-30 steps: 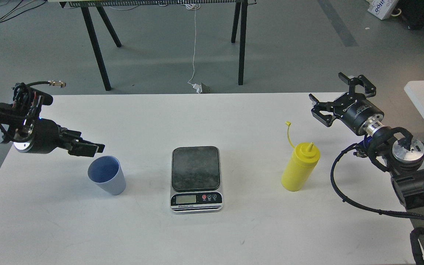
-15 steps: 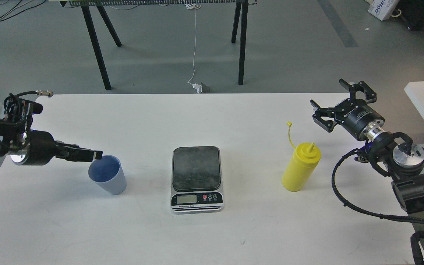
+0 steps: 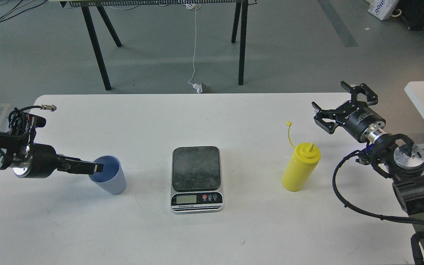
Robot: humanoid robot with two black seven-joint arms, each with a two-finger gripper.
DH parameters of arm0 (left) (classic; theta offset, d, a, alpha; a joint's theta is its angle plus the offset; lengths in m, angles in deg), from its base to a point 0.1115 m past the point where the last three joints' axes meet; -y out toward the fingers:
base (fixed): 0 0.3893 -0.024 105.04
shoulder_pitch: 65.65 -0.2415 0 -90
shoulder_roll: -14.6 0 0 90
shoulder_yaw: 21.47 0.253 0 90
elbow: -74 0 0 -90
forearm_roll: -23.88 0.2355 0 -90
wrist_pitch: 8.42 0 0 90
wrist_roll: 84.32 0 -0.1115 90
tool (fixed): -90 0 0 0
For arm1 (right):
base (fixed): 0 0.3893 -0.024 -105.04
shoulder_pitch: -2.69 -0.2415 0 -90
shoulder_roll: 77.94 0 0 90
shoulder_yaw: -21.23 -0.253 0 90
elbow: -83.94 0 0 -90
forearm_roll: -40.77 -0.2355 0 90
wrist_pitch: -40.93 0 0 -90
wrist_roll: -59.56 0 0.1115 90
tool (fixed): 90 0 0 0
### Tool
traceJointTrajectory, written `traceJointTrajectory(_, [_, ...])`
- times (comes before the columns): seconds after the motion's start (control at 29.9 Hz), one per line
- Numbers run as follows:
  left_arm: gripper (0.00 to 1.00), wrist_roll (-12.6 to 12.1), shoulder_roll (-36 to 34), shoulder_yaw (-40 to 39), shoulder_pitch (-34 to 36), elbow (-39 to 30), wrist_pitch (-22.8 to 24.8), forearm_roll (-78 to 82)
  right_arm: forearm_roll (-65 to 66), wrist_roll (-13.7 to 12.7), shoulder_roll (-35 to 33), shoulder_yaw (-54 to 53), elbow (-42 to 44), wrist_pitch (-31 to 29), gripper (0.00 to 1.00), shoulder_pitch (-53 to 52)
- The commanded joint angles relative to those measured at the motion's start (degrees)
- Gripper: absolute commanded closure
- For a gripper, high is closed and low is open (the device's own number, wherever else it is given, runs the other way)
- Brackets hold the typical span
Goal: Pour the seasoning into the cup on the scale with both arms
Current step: 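Close the left gripper around the blue cup, then lift the blue cup and lower it onto the scale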
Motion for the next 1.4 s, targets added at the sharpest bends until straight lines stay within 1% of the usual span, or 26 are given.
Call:
traceJointTrajectory(0.0, [0.02,0.0,1.39,0.07,-0.15,0.24,0.0,0.16,0.0,0.02,-0.17,0.0,-0.01,0.0,0.0,0.04])
traceJointTrajectory(0.13, [0.03,0.0,2.36,0.07,-0.15,0.24,0.0,0.07,0.0,0.02,-0.26,0.0,-0.01,0.0,0.0,-0.05])
traceJointTrajectory(0.23, [0.07,0.0,3.06,0.07,-0.23,0.33,0.0,0.07,0.0,0.02,-0.17,0.0,0.43,0.0,0.0,0.04])
traceJointTrajectory(0.33, [0.14,0.0,3.07,0.07,-0.15,0.33,0.0,0.07,0.0,0.02,-0.17,0.0,0.79,0.0,0.0,-0.05])
traceJointTrajectory(0.47, [0.28,0.0,3.07,0.16,-0.23,0.33,0.0,0.33,0.0,0.02,-0.17,0.0,1.14,0.0,0.0,0.04])
traceJointTrajectory(0.5, [0.32,0.0,3.07,0.24,-0.32,0.33,0.0,0.51,0.0,0.02,-0.26,0.0,1.05,0.0,0.0,-0.05])
traceJointTrajectory(0.57, [0.46,0.0,3.07,0.42,-1.02,0.33,0.0,0.68,0.0,-0.06,-0.17,0.0,1.05,0.0,0.0,-0.05])
traceJointTrajectory(0.8, [0.73,0.0,2.89,0.51,-1.38,0.24,0.0,0.86,0.0,0.02,-0.26,0.0,1.14,0.0,0.0,0.04])
traceJointTrajectory(0.87, [0.83,0.0,2.89,0.51,-1.38,0.24,0.0,0.77,0.0,-0.06,-0.26,0.0,1.14,0.0,0.0,0.04])
traceJointTrajectory(0.9, [0.91,0.0,2.89,0.42,-1.38,0.33,0.0,0.6,0.0,0.02,-0.26,0.0,1.14,0.0,0.0,0.12])
traceJointTrajectory(0.94, [0.95,0.0,2.98,0.42,-1.38,0.24,0.0,0.42,0.0,-0.06,-0.26,0.0,1.14,0.0,0.0,0.39])
traceJointTrajectory(1.0, [0.97,0.0,2.72,0.24,-1.2,0.24,0.0,-0.02,0.0,0.02,-0.17,0.0,1.14,0.0,0.0,0.48])
traceJointTrajectory(1.17, [0.97,0.0,2.28,-0.46,0.81,0.42,0.0,-1.42,0.0,0.02,-0.17,0.0,1.14,0.0,0.0,0.74])
traceJointTrajectory(1.24, [0.97,0.0,2.27,-0.37,3.01,0.77,0.0,-3.7,0.0,0.02,-0.17,0.0,1.14,0.0,0.0,0.83])
traceJointTrajectory(1.37, [0.97,0.0,2.8,-0.46,9.59,0.25,0.0,-7.13,0.0,0.02,-0.26,0.0,1.14,0.0,0.0,0.74])
